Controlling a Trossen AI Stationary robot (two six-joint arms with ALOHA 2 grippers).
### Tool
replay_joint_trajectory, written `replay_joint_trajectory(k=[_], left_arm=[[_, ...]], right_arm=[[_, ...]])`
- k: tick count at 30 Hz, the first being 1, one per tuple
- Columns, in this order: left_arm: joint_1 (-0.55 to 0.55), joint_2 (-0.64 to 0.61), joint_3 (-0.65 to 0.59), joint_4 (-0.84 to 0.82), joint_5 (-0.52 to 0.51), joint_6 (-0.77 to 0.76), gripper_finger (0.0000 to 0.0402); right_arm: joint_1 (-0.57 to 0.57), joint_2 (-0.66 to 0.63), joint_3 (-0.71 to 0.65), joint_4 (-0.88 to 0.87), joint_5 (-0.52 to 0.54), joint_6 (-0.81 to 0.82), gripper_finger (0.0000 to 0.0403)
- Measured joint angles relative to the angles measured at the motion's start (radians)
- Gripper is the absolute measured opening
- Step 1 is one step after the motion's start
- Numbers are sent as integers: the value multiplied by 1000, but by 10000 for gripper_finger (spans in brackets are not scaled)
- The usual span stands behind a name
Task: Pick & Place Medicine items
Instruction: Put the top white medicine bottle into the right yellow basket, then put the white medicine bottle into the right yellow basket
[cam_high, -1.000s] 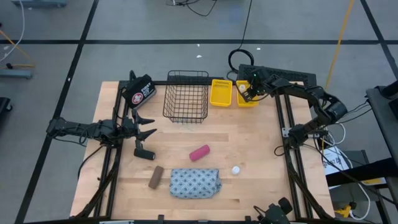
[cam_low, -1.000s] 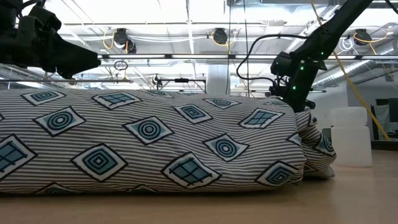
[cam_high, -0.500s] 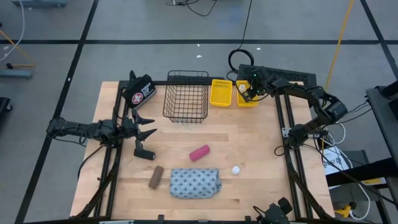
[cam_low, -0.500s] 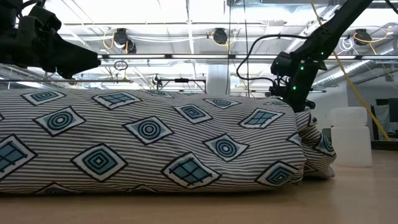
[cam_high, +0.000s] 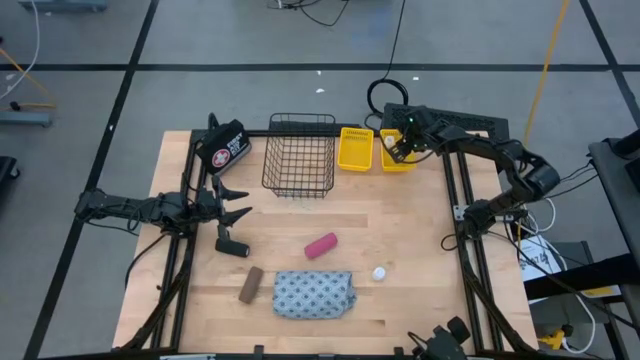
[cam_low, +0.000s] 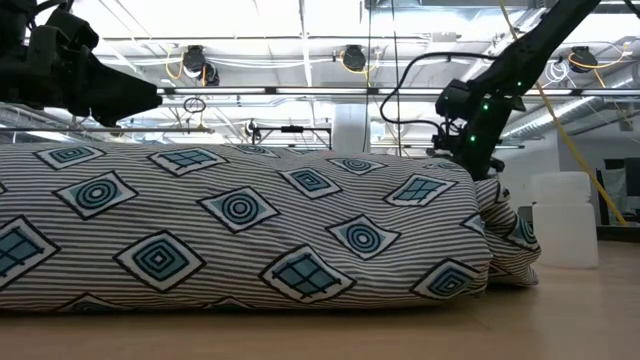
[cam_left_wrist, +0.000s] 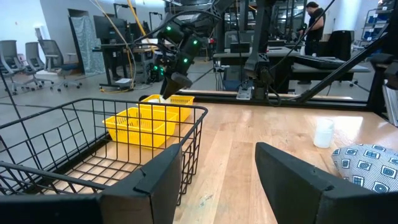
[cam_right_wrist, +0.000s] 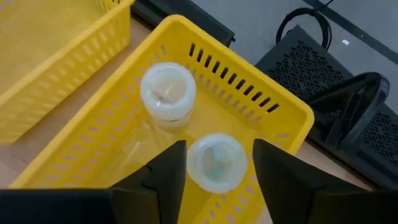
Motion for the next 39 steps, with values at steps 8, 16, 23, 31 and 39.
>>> replay_joint_trajectory(k=[8,16,23,31,39], left_arm=[[0,0,0,0,0,0,214],[0,0,0,0,0,0,214],[0,0,0,0,0,0,214],[0,0,0,0,0,0,214],[0,0,0,0,0,0,214]], right_arm=[[5,-64,0,0,0,0,177],[96,-172,0,-17,-100,39,179],[258,-237,0,-5,-188,83,174],[575,-238,-8,117,-233,178,174],[922,-237,-80,482,-236,183,169]])
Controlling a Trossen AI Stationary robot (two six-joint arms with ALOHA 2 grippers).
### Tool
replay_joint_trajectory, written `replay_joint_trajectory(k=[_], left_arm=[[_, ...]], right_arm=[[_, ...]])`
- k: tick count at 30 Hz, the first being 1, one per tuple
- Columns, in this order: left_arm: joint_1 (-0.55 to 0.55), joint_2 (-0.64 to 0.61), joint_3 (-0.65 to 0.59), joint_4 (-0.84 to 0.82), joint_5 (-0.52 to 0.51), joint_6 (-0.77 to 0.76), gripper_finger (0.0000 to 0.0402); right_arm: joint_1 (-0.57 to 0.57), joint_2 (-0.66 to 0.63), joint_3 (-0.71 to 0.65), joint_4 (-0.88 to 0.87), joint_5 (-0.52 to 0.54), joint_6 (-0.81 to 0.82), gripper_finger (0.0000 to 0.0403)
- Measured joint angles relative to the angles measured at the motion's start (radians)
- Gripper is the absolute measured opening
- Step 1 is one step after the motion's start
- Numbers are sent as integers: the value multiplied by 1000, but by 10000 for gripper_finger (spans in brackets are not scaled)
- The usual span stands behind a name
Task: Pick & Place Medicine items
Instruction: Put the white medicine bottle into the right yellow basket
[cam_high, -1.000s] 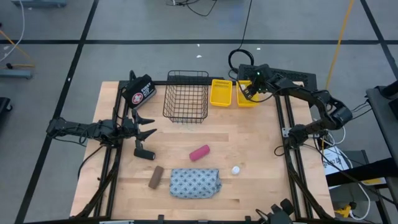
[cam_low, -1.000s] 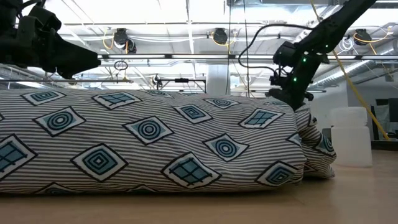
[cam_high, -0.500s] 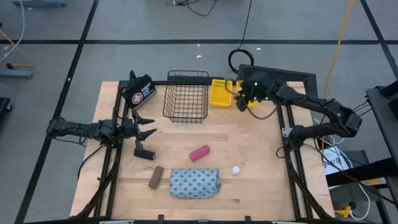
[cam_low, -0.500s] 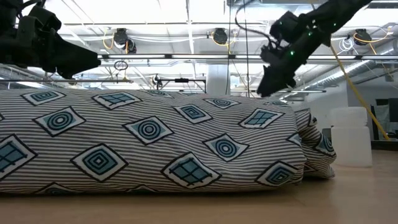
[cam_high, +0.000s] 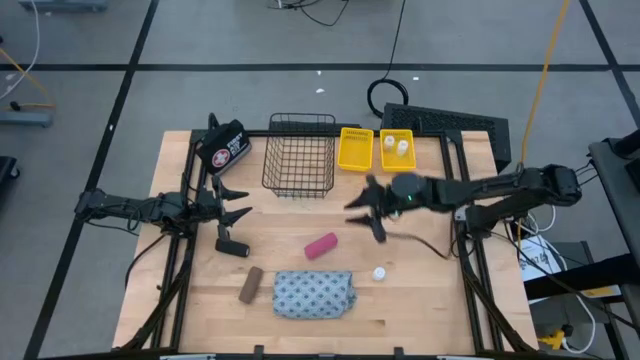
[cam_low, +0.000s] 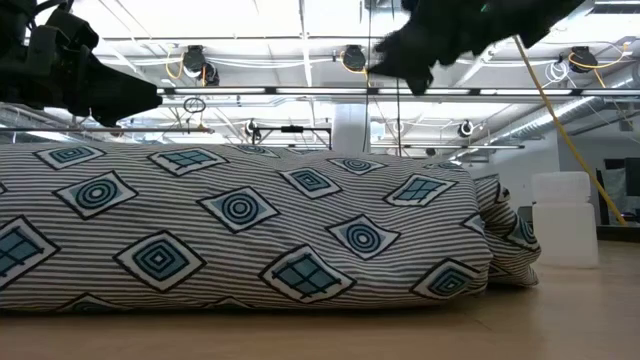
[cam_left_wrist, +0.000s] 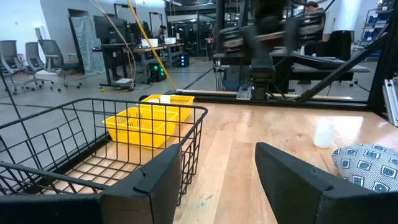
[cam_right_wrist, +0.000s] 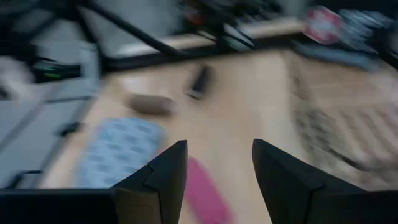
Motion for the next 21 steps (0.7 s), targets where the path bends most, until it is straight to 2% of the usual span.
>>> replay_joint_trajectory(k=[8,14,16,18,21], left_arm=[[0,0,0,0,0,0,214],[0,0,0,0,0,0,214],[0,0,0,0,0,0,214],[0,0,0,0,0,0,214],[0,0,0,0,0,0,214]], right_arm=[[285,4,-91,368,3,0,177],[482,8,-137,624,10,-10,228],[558,9,-106,608,44,-48,249],[633,9,-50,517,127,-103,265],[732,11,78,229,341,-159,276]])
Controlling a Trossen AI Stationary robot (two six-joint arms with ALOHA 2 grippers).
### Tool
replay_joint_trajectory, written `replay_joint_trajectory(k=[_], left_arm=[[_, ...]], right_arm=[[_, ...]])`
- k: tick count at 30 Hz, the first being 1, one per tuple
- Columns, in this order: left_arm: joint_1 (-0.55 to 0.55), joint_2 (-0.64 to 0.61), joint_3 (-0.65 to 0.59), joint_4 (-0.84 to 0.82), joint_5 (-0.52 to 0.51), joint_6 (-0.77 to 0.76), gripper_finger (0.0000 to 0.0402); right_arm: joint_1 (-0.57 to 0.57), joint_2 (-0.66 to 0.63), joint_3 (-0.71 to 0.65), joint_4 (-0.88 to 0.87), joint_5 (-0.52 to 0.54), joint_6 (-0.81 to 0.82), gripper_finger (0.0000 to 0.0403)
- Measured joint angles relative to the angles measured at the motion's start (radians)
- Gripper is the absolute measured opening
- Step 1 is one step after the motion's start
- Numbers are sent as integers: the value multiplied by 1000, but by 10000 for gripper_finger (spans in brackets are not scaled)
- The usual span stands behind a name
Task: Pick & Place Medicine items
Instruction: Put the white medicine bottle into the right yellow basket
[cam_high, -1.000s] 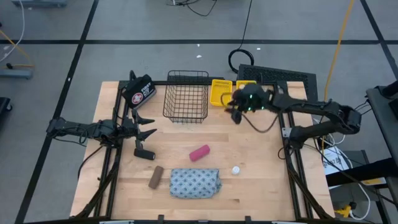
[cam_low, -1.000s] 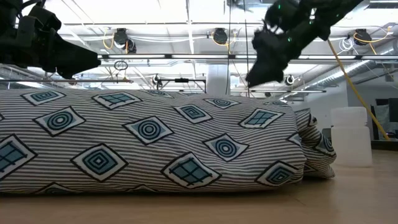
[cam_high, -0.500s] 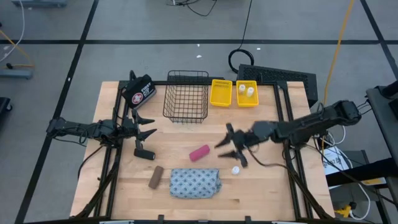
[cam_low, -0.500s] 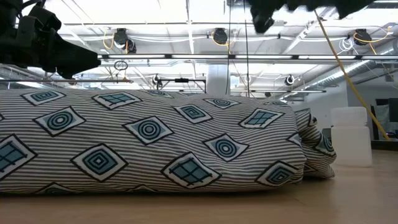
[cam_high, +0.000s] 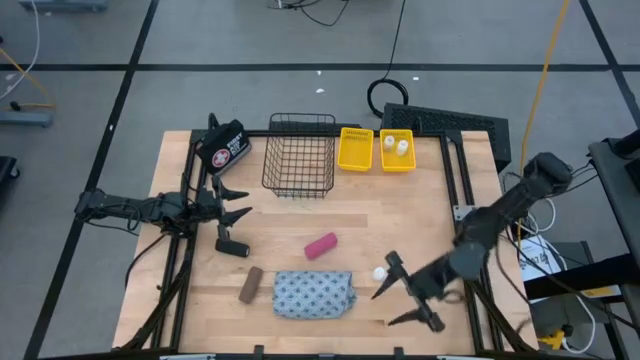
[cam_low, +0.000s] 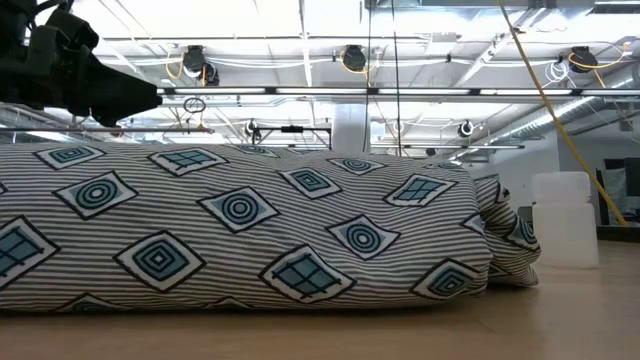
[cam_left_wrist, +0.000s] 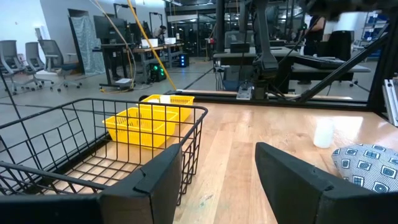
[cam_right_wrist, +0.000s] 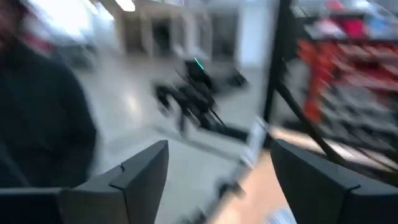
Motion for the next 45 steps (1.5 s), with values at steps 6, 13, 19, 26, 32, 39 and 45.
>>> replay_joint_trajectory(k=[6,13,19,26,32,39,45], left_arm=[[0,0,0,0,0,0,214],[0,0,0,0,0,0,214],[0,0,0,0,0,0,214],[0,0,0,0,0,0,214],[0,0,0,0,0,0,214],[0,0,0,0,0,0,214],[0,0,0,0,0,0,214]], right_arm=[[109,90,236,-607,443,179,270],[93,192,226,-889,471,456,267],[47,235,178,-931,442,555,265],[0,239,111,-935,368,627,263],[-21,240,44,-915,342,687,263],[-26,240,-32,-768,333,689,263],[-26,240,-66,-738,333,695,263]])
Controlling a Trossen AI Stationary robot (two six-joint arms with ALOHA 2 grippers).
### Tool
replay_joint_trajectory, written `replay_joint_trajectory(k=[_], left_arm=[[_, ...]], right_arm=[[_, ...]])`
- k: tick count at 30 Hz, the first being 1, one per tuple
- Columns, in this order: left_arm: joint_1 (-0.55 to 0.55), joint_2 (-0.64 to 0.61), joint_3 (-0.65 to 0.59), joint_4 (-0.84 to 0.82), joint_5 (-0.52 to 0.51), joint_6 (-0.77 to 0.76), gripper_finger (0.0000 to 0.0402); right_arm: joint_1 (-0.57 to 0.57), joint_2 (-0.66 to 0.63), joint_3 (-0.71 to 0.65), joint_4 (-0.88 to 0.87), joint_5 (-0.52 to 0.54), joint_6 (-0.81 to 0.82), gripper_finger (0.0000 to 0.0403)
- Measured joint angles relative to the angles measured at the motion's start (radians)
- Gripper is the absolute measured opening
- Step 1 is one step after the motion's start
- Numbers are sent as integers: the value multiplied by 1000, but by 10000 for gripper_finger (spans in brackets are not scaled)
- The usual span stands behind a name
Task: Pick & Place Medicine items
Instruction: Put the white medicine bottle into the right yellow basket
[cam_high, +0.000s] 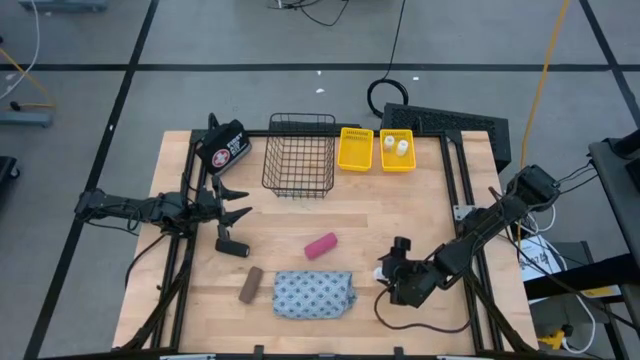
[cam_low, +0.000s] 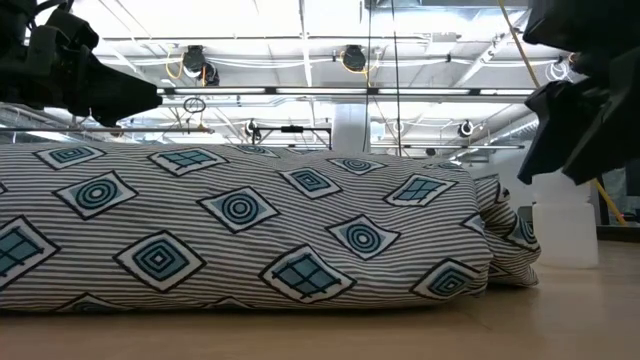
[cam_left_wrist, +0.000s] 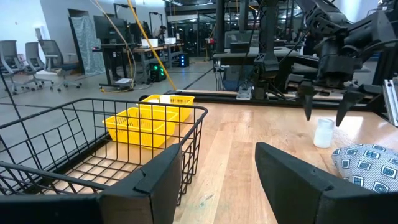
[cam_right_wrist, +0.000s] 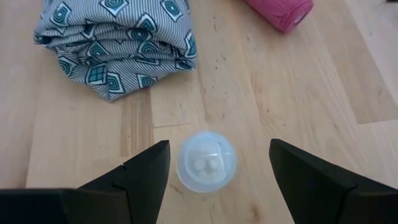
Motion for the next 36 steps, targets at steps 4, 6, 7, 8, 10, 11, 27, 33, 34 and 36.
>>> replay_joint_trajectory(k=[4,6,7,8,10,11,27,33,34,36], left_arm=[[0,0,0,0,0,0,214],[0,0,0,0,0,0,214],[0,0,0,0,0,0,214],[0,0,0,0,0,0,214],[0,0,0,0,0,0,214],[0,0,0,0,0,0,214],[0,0,0,0,0,0,214],[0,0,0,0,0,0,214],[0,0,0,0,0,0,214],[0,0,0,0,0,0,214]], right_arm=[[0,0,-13,11,0,14,263],[0,0,-15,17,0,14,263],[0,0,-15,21,0,14,263],[0,0,-15,27,0,14,263],[0,0,-15,42,-2,11,263],[0,0,-15,51,-15,8,263],[1,50,-15,66,-47,-16,263],[1,50,-15,66,-47,-38,263],[1,50,-15,65,-47,-40,263],[1,50,-15,66,-46,-42,263]])
